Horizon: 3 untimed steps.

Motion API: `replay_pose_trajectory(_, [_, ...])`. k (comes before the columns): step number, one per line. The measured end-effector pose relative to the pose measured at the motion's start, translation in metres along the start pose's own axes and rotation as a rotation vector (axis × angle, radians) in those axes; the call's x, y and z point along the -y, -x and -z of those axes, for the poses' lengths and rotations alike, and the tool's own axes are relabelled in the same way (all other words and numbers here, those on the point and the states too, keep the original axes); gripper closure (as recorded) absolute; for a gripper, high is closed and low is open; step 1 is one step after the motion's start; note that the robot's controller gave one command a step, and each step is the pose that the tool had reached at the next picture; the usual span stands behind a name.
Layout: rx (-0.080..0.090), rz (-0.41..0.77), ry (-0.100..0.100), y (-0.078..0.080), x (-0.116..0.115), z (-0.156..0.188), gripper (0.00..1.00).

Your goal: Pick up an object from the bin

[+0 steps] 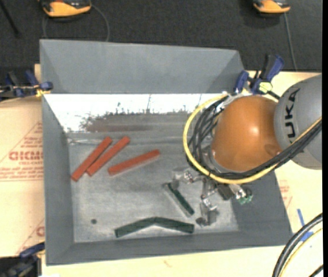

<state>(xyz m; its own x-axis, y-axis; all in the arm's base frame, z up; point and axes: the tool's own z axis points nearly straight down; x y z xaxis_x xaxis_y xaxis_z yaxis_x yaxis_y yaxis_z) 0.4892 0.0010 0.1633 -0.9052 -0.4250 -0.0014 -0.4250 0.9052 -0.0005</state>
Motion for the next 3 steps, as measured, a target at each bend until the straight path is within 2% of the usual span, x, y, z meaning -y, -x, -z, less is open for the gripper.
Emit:
replay_pose_trajectory(1, [0.006,-0.095,0.000,0.013,-0.038,-0.091,0.00])
replay_pose_trajectory(2, [0.002,-0.093,-0.001,0.011,-0.037,-0.089,1.00])
replay_pose_trajectory(3, [0.011,-0.143,-0.004,0.045,-0.041,0.050,1.00])
